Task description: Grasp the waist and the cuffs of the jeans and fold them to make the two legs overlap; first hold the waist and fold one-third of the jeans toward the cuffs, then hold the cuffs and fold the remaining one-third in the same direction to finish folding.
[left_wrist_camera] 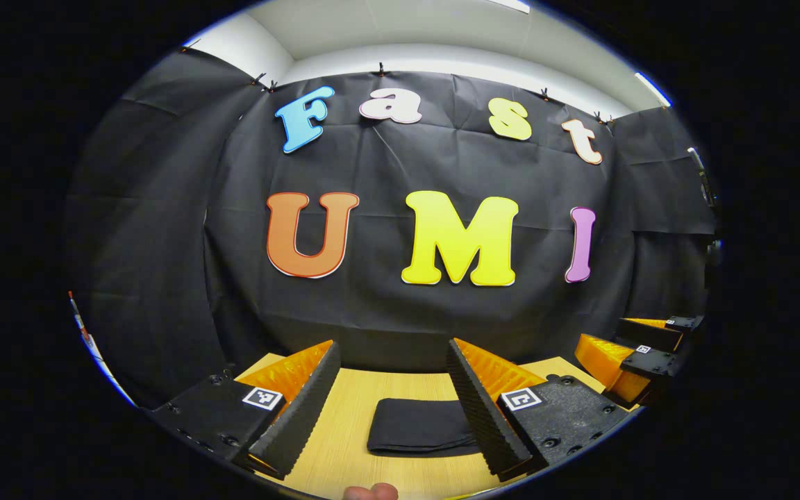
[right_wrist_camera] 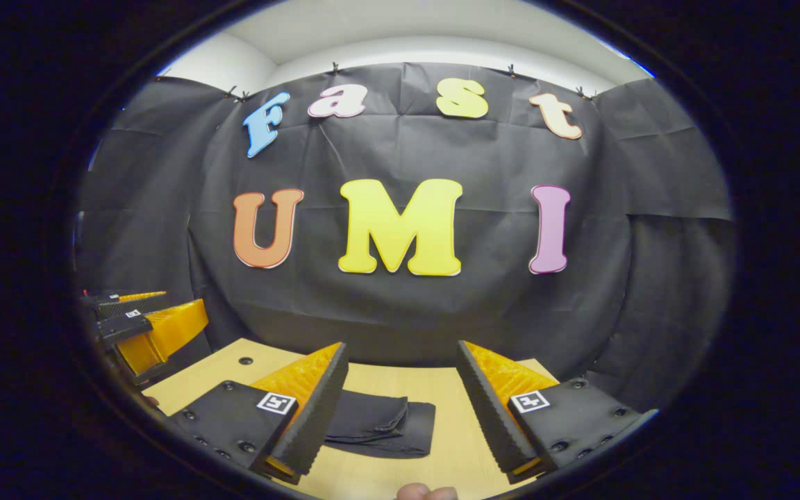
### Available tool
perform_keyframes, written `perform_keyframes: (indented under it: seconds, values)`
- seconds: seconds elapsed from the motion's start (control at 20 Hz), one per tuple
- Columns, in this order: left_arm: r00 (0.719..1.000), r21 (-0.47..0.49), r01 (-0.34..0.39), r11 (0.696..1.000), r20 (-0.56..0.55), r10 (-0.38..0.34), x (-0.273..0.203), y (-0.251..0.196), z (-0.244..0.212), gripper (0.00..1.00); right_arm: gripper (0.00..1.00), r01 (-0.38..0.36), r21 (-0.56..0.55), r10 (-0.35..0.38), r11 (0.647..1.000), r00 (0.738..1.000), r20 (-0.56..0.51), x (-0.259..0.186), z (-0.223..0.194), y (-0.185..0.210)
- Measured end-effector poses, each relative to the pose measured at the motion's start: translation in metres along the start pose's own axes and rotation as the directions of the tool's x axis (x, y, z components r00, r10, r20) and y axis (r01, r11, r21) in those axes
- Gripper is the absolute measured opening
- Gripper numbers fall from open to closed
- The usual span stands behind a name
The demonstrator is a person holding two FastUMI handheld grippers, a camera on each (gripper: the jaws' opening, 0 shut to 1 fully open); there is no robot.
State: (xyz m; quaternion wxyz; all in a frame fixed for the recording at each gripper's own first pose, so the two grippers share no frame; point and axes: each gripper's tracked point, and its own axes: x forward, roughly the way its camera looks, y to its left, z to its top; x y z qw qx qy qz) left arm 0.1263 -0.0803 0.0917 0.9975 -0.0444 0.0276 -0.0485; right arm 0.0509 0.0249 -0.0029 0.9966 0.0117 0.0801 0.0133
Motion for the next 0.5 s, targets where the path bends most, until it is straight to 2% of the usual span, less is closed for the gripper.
perform_keyframes:
  seconds: [0.35,0.4,0.5]
  values:
    - [1.000,0.005,0.016,1.000,-0.010,-0.016,-0.0016,-0.0050,-0.0017,0.98,0.93,-0.003,-0.007,0.003,1.000,1.000,0.000,-0.0021,0.0017,0.0001]
    - [1.000,0.004,0.015,1.000,-0.012,-0.015,-0.0024,-0.0049,-0.0015,1.00,0.93,-0.005,-0.009,0.005,1.000,1.000,-0.002,-0.0023,0.0017,0.0019]
    - [1.000,0.006,0.019,1.000,-0.013,-0.018,-0.0041,-0.0068,-0.0001,0.98,0.93,-0.008,-0.016,0.008,1.000,1.000,-0.009,-0.0021,0.0005,0.0036]
